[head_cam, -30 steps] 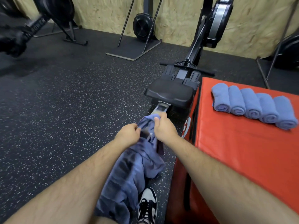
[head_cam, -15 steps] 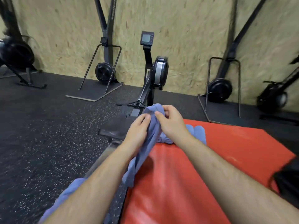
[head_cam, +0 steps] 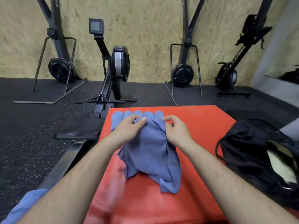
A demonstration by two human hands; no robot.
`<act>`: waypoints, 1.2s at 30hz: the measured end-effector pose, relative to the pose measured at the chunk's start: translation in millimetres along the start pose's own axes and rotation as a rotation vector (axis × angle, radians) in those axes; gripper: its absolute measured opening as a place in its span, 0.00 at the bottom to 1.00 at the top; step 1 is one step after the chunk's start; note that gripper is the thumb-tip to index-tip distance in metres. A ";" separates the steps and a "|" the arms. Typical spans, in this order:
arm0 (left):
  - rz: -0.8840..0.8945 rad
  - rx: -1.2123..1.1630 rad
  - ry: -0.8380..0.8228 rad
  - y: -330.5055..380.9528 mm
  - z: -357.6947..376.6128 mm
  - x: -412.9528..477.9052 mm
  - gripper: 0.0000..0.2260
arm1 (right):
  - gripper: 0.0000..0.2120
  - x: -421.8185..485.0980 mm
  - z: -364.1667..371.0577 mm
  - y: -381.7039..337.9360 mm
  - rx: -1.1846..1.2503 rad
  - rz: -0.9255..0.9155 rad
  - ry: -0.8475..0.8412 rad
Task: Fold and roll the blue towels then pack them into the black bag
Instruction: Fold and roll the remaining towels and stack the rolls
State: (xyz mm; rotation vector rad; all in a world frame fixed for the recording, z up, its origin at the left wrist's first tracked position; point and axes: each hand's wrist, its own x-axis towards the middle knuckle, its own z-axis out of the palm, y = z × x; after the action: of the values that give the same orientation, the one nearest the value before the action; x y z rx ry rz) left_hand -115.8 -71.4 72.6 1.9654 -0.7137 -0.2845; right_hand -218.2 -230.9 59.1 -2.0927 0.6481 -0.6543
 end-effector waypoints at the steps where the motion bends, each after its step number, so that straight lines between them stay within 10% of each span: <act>1: -0.026 -0.081 -0.095 -1.0 1.0 0.4 0.09 | 0.15 -3.0 1.4 8.9 0.022 0.008 -0.015; 10: -0.038 -0.059 -0.132 -35.5 5.9 16.2 0.12 | 0.02 2.6 12.6 48.5 -0.031 -0.071 -0.119; 18: 0.159 0.387 0.098 -80.5 6.8 37.1 0.09 | 0.18 21.0 17.1 60.1 -0.057 0.177 -0.087; 23: 0.019 0.501 -0.082 -109.7 26.4 41.5 0.15 | 0.20 17.5 17.4 68.2 -0.154 0.300 -0.184; 36: -0.076 0.143 -0.116 -80.8 47.3 48.1 0.10 | 0.11 -9.7 -1.5 77.0 0.167 0.273 -0.102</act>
State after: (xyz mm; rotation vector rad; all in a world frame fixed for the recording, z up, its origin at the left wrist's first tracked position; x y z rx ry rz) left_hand -70.8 -106.9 -15.7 2.1284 -0.7522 -0.4054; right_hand -242.7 -265.8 -5.8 -1.8287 0.7765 -0.4290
